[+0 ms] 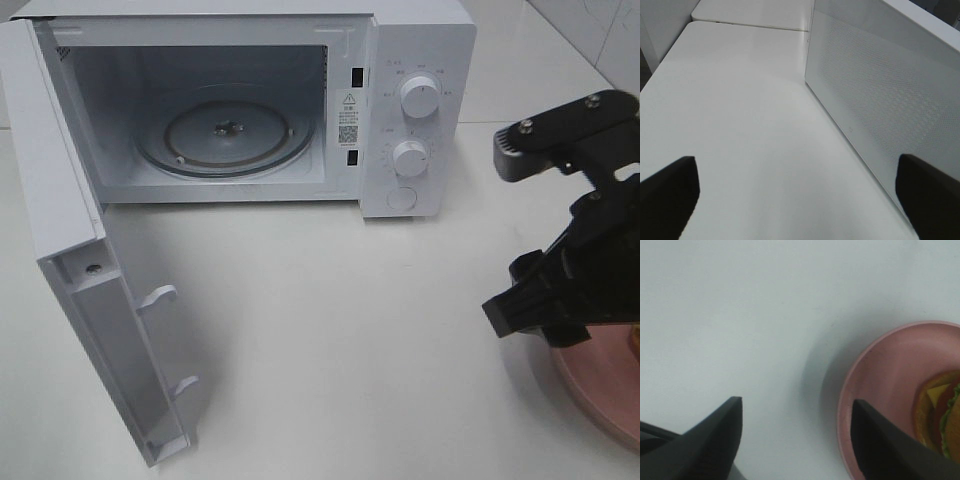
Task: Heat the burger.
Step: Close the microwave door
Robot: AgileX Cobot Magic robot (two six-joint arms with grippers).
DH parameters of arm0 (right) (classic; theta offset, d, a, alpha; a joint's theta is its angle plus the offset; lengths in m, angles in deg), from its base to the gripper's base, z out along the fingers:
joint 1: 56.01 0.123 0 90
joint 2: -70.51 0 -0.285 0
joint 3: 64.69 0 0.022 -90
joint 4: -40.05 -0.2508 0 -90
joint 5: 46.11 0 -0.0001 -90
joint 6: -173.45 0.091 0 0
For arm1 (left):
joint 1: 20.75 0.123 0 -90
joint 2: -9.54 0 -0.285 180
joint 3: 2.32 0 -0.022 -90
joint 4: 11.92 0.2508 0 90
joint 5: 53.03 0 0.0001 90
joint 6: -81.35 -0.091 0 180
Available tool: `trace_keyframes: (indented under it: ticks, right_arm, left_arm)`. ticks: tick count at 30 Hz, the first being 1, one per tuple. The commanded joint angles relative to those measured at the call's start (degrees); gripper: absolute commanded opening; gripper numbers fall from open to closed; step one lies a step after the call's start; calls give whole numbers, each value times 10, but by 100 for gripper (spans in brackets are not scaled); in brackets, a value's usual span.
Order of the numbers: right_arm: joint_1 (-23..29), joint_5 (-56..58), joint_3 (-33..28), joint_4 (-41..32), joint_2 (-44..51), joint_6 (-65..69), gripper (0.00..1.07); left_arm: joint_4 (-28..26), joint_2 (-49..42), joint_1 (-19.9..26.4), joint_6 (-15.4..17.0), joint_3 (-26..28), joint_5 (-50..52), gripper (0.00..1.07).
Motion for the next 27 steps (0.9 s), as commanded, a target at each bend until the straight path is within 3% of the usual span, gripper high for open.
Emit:
trace_keyframes:
  ticks: [1,5,18,23,27]
  right_arm:
    - [-3,14,1,-45,47,-55,69]
    - [-3,39,1,-104,125,-114,80]
    - [-3,103,-17,-103,290,-141,77]
    - [-46,114,-49,-98,354,-142,76]
    - [-133,126,-68,-117,410,-162,76]
  left_arm:
    - [-1,-3,1,1,-2,4,100]
    - [-1,-3,1,1,-2,4,100]
    - [-1,-3,1,1,-2,4,100]
    - [-1,-3,1,1,-2,4,100]
    - [-1,-3,1,1,-2,4,100]
